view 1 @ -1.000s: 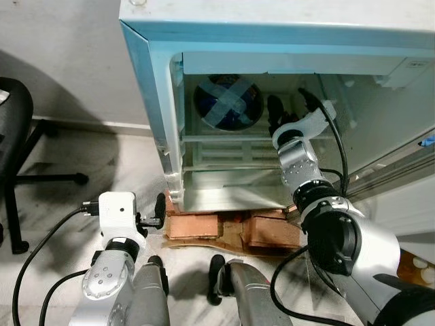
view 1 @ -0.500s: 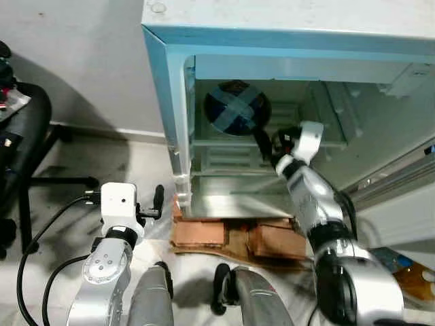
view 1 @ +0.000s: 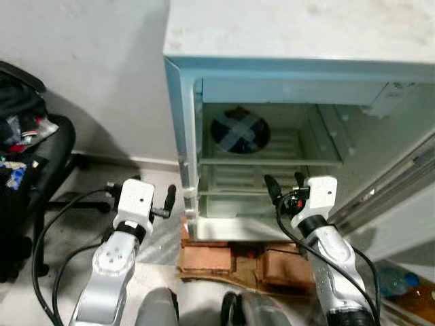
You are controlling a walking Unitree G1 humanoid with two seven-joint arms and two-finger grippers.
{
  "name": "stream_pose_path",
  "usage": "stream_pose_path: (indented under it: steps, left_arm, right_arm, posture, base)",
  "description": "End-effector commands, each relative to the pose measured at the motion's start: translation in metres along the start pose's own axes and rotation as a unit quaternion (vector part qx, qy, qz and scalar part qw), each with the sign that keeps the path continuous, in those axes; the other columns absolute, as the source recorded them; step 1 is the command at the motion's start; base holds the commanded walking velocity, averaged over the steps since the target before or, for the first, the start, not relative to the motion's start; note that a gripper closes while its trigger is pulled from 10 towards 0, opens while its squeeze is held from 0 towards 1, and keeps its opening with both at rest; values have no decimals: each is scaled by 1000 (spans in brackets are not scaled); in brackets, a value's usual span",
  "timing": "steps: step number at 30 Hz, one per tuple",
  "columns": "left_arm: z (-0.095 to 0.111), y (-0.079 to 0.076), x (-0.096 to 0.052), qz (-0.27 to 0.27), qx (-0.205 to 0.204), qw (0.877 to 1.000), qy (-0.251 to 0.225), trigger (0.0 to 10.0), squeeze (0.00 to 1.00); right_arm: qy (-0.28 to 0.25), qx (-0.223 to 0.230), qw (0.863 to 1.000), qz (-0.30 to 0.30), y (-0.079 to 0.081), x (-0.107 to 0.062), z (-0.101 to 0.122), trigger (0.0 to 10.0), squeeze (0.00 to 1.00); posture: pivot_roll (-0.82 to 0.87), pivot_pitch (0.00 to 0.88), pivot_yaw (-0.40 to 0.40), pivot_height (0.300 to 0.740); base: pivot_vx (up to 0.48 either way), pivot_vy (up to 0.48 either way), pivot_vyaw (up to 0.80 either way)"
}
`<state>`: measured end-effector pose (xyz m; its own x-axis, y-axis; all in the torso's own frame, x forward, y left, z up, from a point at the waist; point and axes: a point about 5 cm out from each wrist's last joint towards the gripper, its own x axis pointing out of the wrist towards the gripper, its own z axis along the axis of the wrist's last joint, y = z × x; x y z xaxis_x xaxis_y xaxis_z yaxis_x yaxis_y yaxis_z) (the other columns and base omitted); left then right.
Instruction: Restocking fridge
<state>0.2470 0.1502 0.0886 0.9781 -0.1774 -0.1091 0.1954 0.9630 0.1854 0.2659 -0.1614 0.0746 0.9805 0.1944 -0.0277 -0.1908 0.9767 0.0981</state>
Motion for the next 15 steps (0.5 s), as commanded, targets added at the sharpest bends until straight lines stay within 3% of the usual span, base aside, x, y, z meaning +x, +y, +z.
stream_pose_path:
  steps: [1,8,15]
  left_arm:
    - [-3,-3,2,-9,6,1000,3,10000,0]
    - [-6,-4,4,-18,8,1000,0,10000,0]
    - [-10,-6,4,-16,1,1000,3,10000,0]
  right_arm:
    - [-1,6,1000,-15,1,-3,5,10000,0]
    - [5,5,999,-51,-3,-6,5,10000,0]
    - [16,21,997,-72,-8,-9,3,10000,0]
  posture:
    - [124,46,-25,740]
    - [114,39,-23,740]
    - [109,38,-28,740]
  base:
    - [0,0,0]
    - [0,0,0]
    - [-252,0,0]
